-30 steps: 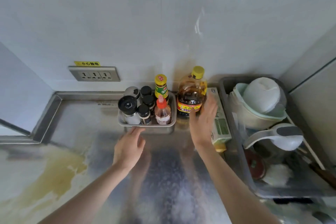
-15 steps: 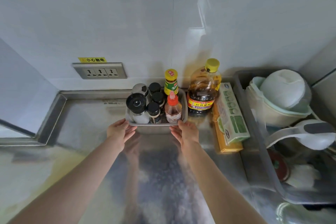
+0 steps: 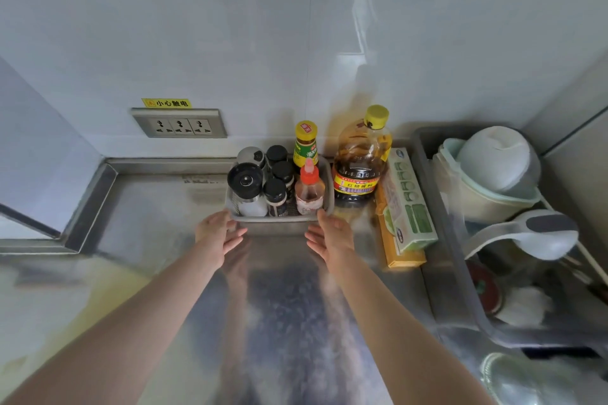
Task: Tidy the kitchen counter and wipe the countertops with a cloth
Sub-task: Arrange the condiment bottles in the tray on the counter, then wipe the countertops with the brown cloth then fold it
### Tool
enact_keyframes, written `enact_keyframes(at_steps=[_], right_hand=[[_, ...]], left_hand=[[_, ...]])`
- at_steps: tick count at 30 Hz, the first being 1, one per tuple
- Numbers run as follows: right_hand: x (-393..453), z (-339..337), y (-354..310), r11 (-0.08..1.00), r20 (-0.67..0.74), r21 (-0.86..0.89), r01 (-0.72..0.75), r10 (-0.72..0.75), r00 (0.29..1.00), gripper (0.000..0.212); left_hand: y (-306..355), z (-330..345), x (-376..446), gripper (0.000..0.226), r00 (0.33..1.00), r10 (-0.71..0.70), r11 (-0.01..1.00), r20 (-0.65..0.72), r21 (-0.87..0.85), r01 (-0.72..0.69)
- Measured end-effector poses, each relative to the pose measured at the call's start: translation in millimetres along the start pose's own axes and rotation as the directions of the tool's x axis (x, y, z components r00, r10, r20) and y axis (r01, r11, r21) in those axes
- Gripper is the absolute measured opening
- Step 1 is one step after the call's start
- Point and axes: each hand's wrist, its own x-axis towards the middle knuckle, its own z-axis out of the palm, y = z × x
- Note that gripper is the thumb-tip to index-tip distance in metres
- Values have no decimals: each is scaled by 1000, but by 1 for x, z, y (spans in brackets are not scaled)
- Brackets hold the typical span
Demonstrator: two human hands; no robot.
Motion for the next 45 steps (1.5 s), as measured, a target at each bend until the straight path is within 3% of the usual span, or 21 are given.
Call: enact_keyframes(at_steps=[3,6,11,15,18,24,28,34,38,42,45], right_hand=[[-18,-14,10,996,60,-86,34,-29,998,30],[-45,-30,27,948,107,-289,134,-107,989,50],[-99,-62,59,735,230,-600,317,-220,948,58],[-133,-90,93,555,252,-740,380,-294,922,59],[-159,-113,123,445,229,-817,367,-334,914,58],[-229,-181,184,584,-43,-779,229,-414,909,50],[-281,-232,216,643,-261,-759,107,-451,853,48],[-338,-306,245,747,-503,-665,-13,-435,747,40],[-346,-336,246,762,-562,-647,-29,-451,693,39],[-336,-369,245,714,-581,-696,-68,-505,638,47],[-317,-386,241,534,-462,-839,-109,-591,662,61]], left_hand=[[-7,-2,-22,29,999,40,992,18,121,-42],[-26,-14,-51,39,989,116,940,94,312,-139],[-60,-42,-98,39,952,192,789,240,538,-295],[-96,-70,-116,49,910,148,609,387,689,-392],[-121,-82,-128,37,861,124,472,494,734,-489],[-178,-63,-156,20,690,3,348,724,646,-679],[-214,-31,-196,22,557,-117,281,822,566,-775],[-262,15,-247,27,266,-292,122,919,312,-942],[-272,38,-269,33,185,-300,61,936,212,-975],[-302,70,-295,41,77,-292,-38,953,69,-997],[-324,92,-301,51,-13,-274,-237,962,-81,-968]])
